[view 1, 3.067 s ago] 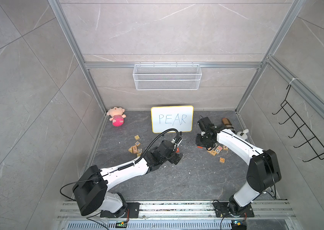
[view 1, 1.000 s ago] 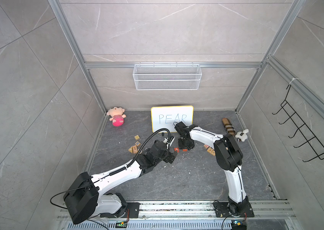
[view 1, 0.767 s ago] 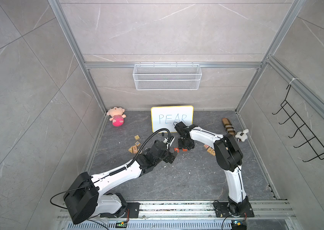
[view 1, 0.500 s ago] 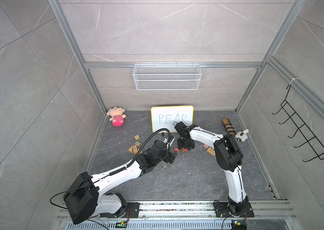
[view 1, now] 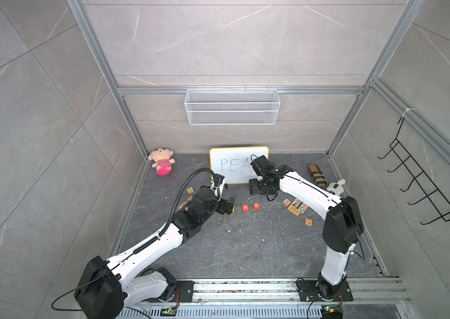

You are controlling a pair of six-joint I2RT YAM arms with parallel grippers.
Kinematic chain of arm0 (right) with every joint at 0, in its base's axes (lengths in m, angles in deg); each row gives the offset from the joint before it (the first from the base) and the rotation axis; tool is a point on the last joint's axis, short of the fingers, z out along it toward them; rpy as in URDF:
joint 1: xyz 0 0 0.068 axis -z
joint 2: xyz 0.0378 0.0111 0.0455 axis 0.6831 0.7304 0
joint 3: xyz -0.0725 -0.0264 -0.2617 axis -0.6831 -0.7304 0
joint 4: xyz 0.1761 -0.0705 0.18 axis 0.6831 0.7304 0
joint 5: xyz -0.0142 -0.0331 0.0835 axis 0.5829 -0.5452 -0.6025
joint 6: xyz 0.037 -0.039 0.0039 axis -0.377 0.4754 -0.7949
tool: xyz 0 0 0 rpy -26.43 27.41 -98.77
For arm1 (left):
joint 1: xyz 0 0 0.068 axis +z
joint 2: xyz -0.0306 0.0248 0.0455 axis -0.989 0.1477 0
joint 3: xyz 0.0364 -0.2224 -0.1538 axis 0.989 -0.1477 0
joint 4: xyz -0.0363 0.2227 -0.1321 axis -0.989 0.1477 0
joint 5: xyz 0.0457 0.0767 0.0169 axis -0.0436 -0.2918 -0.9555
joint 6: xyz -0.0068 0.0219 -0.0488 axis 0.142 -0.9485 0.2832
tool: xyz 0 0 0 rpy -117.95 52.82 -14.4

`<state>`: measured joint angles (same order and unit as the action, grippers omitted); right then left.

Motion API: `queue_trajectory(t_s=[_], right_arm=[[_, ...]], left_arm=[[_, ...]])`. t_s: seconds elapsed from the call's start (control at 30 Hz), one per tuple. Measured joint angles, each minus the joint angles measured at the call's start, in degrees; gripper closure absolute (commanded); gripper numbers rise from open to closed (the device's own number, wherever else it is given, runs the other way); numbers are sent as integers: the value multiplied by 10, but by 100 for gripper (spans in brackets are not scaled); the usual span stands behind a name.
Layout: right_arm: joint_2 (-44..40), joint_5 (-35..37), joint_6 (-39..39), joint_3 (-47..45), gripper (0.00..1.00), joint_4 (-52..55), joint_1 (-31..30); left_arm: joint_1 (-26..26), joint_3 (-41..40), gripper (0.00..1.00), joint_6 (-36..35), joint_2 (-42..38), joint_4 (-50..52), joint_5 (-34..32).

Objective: Spell the uppercase word “pear” with letter blocks
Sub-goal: Reset both arms

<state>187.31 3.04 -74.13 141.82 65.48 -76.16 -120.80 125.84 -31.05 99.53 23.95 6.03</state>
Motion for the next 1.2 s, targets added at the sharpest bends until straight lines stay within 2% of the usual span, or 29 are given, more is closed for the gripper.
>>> queue_trajectory(t_s=[0.13, 0.27, 0.4, 0.57, 0.7, 0.8, 0.83, 0.97, 1.2], right_arm=[[-40, 16, 11, -19, 25, -16, 2], [-54, 43, 21, -58, 24, -51, 3], [-116, 98, 36, -150, 21, -103, 8], [-227, 201, 60, -261, 13, -202, 29], [-270, 293, 92, -329, 9, -288, 42], [-293, 332, 129, -400, 5, -363, 42], [-306, 341, 144, -431, 1, -394, 42], [-365, 365, 205, -551, 1, -524, 43], [-368, 375, 245, -595, 1, -635, 63]], left_arm=[[51, -19, 0, 27, -37, -9, 14], [79, -40, 0, 46, -63, 9, -14], [126, -63, 0, 61, -115, 43, -84], [176, -115, 0, 59, -164, 48, -192], [201, -195, 1, 53, -189, 27, -249], [217, -257, 1, 53, -204, -1, -279], [222, -279, 1, 52, -207, -17, -290], [226, -327, 1, 39, -200, -58, -323], [228, -337, 1, -14, -119, -155, -349]])
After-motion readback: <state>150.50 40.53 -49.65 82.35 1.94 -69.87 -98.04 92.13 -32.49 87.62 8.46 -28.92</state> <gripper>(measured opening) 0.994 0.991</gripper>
